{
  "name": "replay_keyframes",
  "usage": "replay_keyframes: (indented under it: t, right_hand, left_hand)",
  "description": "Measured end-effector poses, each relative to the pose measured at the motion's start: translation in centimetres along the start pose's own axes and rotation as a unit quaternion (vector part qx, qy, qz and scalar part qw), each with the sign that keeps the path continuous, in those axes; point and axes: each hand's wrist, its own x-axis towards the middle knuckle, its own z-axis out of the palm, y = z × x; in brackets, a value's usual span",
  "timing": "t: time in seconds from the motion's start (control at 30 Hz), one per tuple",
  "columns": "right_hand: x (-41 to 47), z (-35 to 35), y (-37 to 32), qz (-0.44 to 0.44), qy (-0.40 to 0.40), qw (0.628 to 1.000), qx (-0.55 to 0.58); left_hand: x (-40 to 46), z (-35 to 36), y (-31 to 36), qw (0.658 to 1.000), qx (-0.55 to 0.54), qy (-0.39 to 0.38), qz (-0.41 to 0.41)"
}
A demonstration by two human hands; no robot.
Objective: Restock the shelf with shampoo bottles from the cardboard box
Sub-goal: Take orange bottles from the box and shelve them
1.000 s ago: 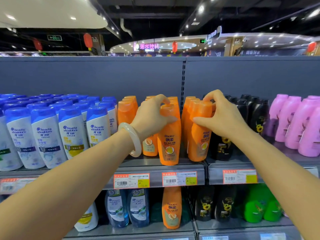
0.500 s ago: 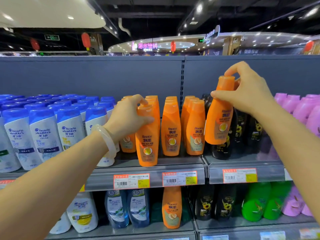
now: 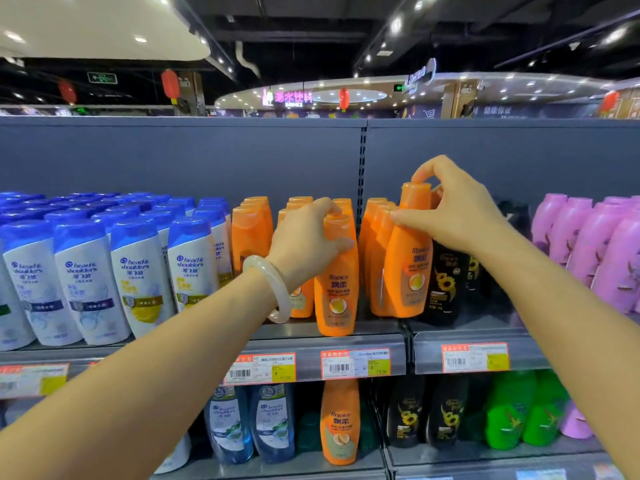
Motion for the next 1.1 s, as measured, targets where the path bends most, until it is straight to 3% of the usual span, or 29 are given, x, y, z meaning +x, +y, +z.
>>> replay_keyframes:
  t: [0.43, 0.53, 0.73, 0.9, 1.1]
  right_hand:
    - [-0.6, 1.9, -0.5, -0.01, -0.034, 0.999, 0.003]
    - [-0.6, 2.1, -0.4, -0.007, -0.037, 0.999, 0.005]
    - [-0.4, 1.8, -0.2, -0.005, -0.027, 1.0, -0.01]
    - [-0.4, 1.3, -0.7, -0.009, -0.036, 0.999, -0.016]
    - [-0.7, 0.6, -1.9, -0.031, -0.054, 0.998, 0.019]
  left_hand:
    - [0.1, 0.1, -0.3, 0.999, 0.021, -0.02, 0.031]
    - [0.2, -0.9, -1.2, 0.998, 0.027, 0.031, 0.048]
    - [1.4, -3.8, -5.2, 0.991, 0.077, 0.111, -0.02]
    - [0.7, -3.7, -6.7, 0.991, 0.085, 0.091, -0.042]
    - [-0.4, -2.8, -5.6, 0.995, 0.075, 0.073, -0.006]
